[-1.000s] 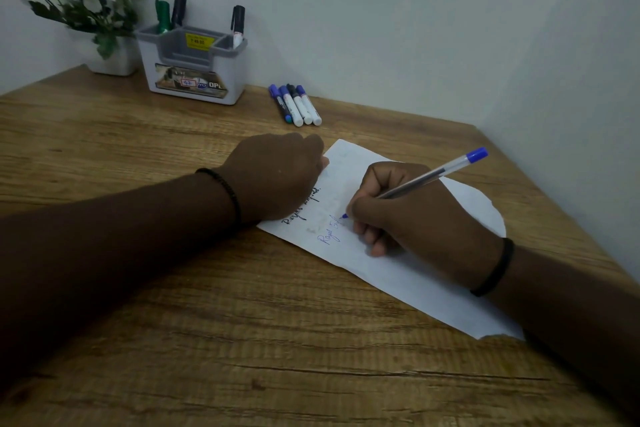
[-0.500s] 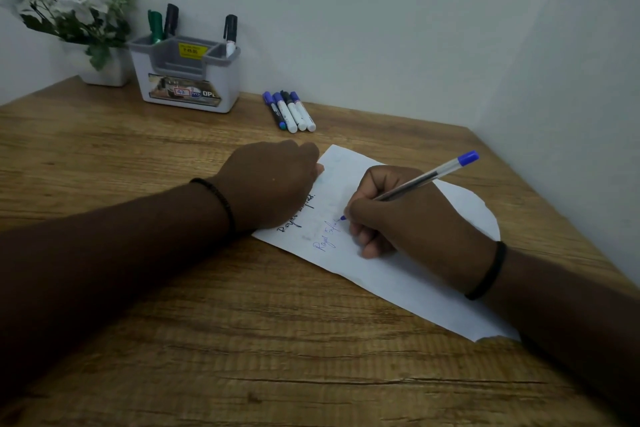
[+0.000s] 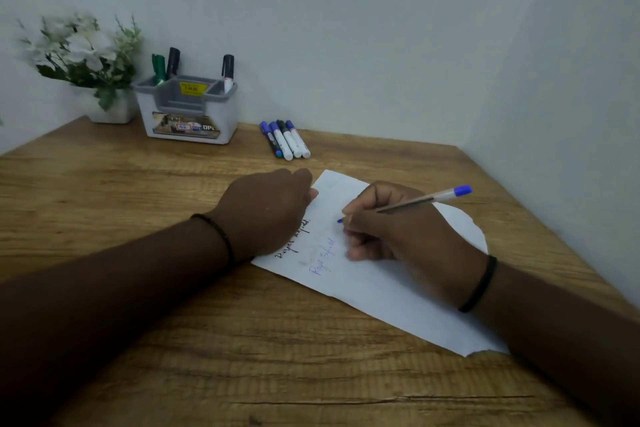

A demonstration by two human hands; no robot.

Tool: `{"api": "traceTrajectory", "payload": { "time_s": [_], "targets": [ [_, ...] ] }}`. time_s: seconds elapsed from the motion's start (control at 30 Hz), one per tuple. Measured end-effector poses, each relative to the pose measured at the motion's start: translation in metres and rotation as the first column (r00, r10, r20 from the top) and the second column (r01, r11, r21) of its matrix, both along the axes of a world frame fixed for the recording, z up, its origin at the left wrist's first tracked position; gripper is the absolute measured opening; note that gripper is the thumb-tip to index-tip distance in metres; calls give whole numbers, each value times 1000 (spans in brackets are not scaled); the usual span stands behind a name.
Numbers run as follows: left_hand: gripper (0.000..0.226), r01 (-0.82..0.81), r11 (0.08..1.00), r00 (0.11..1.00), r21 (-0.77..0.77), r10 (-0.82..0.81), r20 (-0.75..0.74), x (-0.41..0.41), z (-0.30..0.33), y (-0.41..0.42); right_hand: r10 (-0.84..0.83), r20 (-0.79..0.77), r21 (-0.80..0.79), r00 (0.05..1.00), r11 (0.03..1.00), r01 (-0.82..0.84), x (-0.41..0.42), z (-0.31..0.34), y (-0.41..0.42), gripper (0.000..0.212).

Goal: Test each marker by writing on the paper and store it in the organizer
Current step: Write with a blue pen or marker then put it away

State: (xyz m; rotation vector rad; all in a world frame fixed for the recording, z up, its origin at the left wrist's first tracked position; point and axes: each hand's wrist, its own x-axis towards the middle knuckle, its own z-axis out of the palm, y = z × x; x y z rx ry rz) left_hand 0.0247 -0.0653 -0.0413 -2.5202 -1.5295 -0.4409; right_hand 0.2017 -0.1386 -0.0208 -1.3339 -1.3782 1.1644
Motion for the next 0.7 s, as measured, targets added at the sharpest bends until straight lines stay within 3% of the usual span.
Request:
{"api": "traceTrajectory", "payload": {
  "time_s": [0.13, 0.27, 0.43, 0.57, 0.7],
  "targets": [
    [19, 104, 993, 968, 51, -113, 225, -6, 8, -1, -11, -157, 32, 988, 999, 16, 8, 3, 4, 17],
    [17, 356, 922, 837, -150, -243, 490, -18, 16, 5, -60, -225, 136, 973, 986, 92, 9, 10, 7, 13],
    [24, 450, 860, 778, -239, -247, 577, -21, 23, 4, -33, -264, 213, 964, 973, 92, 15, 12, 10, 7],
    [25, 502, 813, 745, -294, -233, 625, -21, 21, 4, 33, -317, 215, 948, 976, 38, 17, 10, 10, 23],
    [27, 560, 767, 694, -313, -228, 683, -21, 23, 2, 45, -274, 221, 961, 975, 18, 15, 10, 8, 15]
  ]
}}
